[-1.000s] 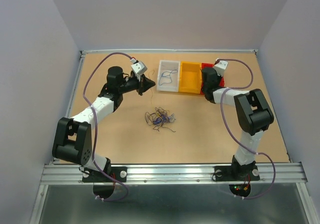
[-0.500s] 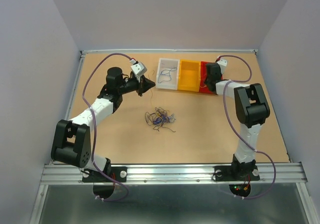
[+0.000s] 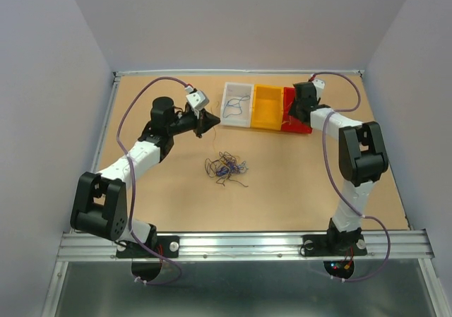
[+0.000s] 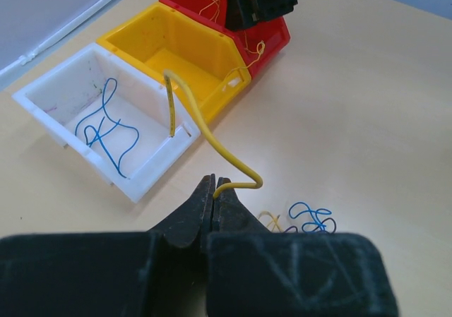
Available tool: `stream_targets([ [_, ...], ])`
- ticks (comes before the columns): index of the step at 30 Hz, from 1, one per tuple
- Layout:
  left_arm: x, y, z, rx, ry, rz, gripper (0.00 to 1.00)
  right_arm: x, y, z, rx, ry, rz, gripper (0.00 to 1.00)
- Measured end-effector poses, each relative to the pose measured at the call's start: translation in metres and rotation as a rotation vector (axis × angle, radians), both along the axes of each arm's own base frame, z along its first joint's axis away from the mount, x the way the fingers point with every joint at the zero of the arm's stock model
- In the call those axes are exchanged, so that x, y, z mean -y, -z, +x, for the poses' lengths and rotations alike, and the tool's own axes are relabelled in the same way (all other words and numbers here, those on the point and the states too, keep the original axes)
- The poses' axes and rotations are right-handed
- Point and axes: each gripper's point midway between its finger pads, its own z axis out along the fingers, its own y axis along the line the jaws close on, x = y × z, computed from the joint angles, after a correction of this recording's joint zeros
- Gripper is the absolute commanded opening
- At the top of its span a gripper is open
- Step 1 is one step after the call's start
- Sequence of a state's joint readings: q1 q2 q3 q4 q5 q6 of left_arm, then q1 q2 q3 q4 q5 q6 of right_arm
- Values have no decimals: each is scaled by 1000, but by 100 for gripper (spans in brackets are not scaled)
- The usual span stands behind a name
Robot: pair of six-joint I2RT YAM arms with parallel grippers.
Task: Untangle the cables
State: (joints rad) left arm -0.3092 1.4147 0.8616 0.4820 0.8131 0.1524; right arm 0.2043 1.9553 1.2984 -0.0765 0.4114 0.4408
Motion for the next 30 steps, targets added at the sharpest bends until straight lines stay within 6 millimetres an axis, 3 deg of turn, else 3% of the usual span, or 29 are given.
stream_targets([
  [7,4,0,-2,14,1,9,0,0,-49,11,77,-1,2,69],
  [10,5,0,-2,20,0,13,0,-1,-61,8,89,-10,4,83],
  [15,4,-3,-2,34,-7,15,0,-6,-80,-3,110,-45,18,84],
  [22,4,-4,-1,41,-12,18,0,-27,-120,-41,180,-121,47,79],
  [25,4,-4,-1,43,-14,20,0,-37,-118,-53,182,-134,75,80],
  [30,5,-3,-1,44,-13,21,0,-49,-90,-67,121,-129,100,82],
])
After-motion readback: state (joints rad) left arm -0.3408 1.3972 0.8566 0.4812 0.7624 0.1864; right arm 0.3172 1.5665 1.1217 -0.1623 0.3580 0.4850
